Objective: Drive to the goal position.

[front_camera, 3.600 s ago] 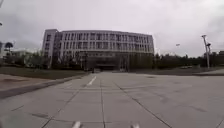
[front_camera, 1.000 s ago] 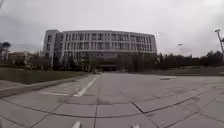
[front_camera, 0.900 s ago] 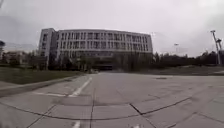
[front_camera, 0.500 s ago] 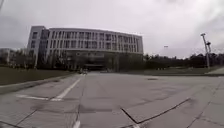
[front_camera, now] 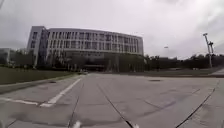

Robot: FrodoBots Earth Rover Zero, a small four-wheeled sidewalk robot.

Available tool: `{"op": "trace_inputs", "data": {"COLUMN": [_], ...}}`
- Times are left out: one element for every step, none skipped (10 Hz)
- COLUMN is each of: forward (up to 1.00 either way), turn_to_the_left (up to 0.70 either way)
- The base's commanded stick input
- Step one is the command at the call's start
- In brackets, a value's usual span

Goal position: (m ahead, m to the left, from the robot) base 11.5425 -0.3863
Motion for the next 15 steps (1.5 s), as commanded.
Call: {"op": "trace_inputs", "data": {"forward": [0.70,0.70,0.70,0.70,0.70,0.70,0.70,0.70,0.70,0.70,0.70,0.70,0.70,0.70,0.70], "turn_to_the_left": [0.00,0.00,0.00,0.00,0.00,0.00,0.00,0.00,0.00,0.00,0.05,0.12,0.29,0.05,0.00]}}
